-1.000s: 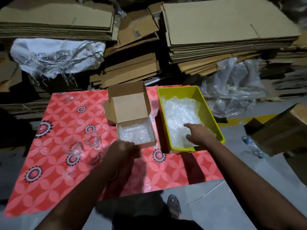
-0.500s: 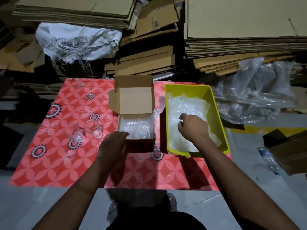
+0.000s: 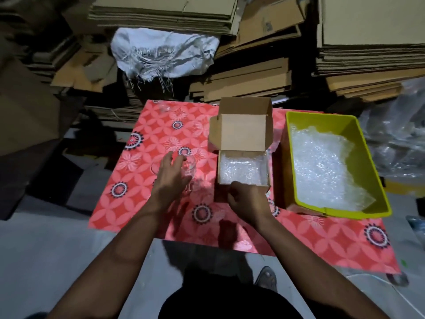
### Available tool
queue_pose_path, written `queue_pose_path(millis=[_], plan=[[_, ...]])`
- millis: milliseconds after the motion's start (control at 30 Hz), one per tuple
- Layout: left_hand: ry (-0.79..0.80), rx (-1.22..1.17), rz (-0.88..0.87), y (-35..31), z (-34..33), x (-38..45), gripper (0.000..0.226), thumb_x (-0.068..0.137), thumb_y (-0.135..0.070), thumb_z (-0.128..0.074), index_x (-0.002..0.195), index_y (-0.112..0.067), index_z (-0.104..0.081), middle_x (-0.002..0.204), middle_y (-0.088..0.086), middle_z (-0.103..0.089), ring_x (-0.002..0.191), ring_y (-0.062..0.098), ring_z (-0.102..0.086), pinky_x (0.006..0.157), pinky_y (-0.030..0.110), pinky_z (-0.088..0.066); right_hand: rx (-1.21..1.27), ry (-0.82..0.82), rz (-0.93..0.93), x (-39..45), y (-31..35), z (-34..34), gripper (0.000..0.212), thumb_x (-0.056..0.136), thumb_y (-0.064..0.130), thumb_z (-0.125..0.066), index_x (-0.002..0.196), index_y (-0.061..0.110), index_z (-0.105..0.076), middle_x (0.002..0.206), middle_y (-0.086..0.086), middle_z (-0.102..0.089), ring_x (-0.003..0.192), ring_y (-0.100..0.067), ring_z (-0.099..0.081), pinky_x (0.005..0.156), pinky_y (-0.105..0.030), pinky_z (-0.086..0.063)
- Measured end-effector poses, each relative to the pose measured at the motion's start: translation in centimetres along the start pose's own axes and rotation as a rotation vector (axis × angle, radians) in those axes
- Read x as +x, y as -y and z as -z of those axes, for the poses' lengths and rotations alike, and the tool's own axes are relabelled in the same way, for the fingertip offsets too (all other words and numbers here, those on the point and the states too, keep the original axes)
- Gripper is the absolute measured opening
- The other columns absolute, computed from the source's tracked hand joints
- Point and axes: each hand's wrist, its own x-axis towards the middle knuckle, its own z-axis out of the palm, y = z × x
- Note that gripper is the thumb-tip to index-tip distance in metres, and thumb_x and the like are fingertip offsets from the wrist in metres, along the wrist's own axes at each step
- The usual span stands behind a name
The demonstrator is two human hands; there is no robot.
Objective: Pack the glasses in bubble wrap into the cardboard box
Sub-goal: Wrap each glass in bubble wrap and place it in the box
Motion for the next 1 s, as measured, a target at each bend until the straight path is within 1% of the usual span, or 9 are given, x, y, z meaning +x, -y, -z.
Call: queue_pose_path(millis=[133,267,400,500,567,733,833,900,1000], plan=[[0.151,-0.069,-0.105,0.3,-0.3,3.2,0.071,0.072,-0.021,-0.087,0.130,-0.011,-0.047,0.128,0.010,-0.055,0.121,0.031,-0.054,0.104,0.035,-0.045,0.067,-0.028,-0.065,-1.1,1.6,-1.2,0.022,0.088,0.023,-0.057,0.101,0.031,-0.073,0.084,0.006,-0.074,0.072,-0.017,-0.067,0.054,-0.027,-0.041],[0.229,-0.125,-0.077,-0.2,-0.4,5.4,0.067,0.080,-0.021,-0.080,0.135,-0.015,-0.041,0.134,0.010,-0.054,0.124,0.027,-0.051,0.103,0.036,-0.043,0.204,-0.092,-0.115,-1.8,2.4,-2.5,0.028,0.090,0.021,-0.061,0.116,0.030,-0.068,0.100,0.011,-0.075,0.080,-0.007,-0.070,0.073,-0.030,-0.059],[0.092,-0.327,-0.346,-1.1,1.3,1.8,0.073,0.073,-0.018,-0.085,0.133,-0.012,-0.043,0.123,0.012,-0.056,0.112,0.024,-0.054,0.092,0.032,-0.045,0.276,-0.115,-0.119,-2.4,3.8,-2.7,0.047,0.084,0.021,-0.070,0.129,0.027,-0.059,0.117,0.007,-0.069,0.078,0.000,-0.064,0.075,-0.023,-0.056],[0.147,-0.416,-0.474,-4.0,1.1,-2.2,0.080,0.071,-0.015,-0.087,0.137,-0.011,-0.043,0.124,0.011,-0.057,0.110,0.015,-0.051,0.088,0.027,-0.044,0.243,-0.111,-0.110,-3.4,4.5,-2.8,0.069,0.077,0.039,-0.067,0.142,0.026,-0.046,0.128,0.008,-0.060,0.097,-0.005,-0.059,0.082,-0.023,-0.050],[0.223,-0.477,-0.529,-6.1,-0.5,-3.8,0.079,0.068,-0.017,-0.085,0.135,-0.012,-0.044,0.122,0.007,-0.058,0.109,0.017,-0.055,0.089,0.030,-0.046,0.245,-0.134,-0.131,-4.4,4.1,-3.0,0.071,0.074,0.045,-0.061,0.141,0.030,-0.046,0.127,0.008,-0.062,0.102,-0.013,-0.061,0.080,-0.028,-0.049],[0.349,-0.504,-0.457,-9.9,-4.2,-5.3,0.078,0.062,-0.024,-0.086,0.130,-0.012,-0.050,0.122,0.006,-0.059,0.112,0.020,-0.058,0.095,0.037,-0.050,0.262,-0.176,-0.229,-6.7,0.2,-3.2,0.060,0.074,0.031,-0.074,0.131,0.025,-0.054,0.115,0.004,-0.070,0.096,-0.017,-0.066,0.074,-0.025,-0.046],[0.362,-0.503,-0.414,-11.7,-4.7,-4.3,0.078,0.059,-0.023,-0.090,0.126,-0.008,-0.054,0.115,0.004,-0.064,0.103,0.015,-0.061,0.089,0.017,-0.046,0.304,-0.209,-0.281,-6.4,-1.3,-2.6,0.054,0.076,0.032,-0.072,0.127,0.028,-0.054,0.110,0.006,-0.070,0.090,-0.015,-0.067,0.072,-0.025,-0.049],[0.342,-0.519,-0.340,-11.9,-4.6,-3.9,0.076,0.060,-0.026,-0.091,0.125,-0.012,-0.056,0.109,-0.005,-0.064,0.094,0.005,-0.063,0.080,0.006,-0.040,0.340,-0.210,-0.304,-5.8,-1.7,-2.1,0.050,0.077,0.032,-0.071,0.124,0.032,-0.055,0.106,0.010,-0.069,0.089,-0.009,-0.065,0.070,-0.017,-0.048],[0.315,-0.537,-0.260,-11.4,-4.4,-4.3,0.064,0.061,-0.032,-0.089,0.119,-0.022,-0.062,0.106,-0.011,-0.066,0.094,-0.001,-0.062,0.081,0.015,-0.045,0.341,-0.145,-0.274,-5.1,-2.0,-2.6,0.048,0.079,0.024,-0.069,0.123,0.031,-0.054,0.104,0.009,-0.069,0.092,-0.008,-0.065,0.071,-0.013,-0.047]])
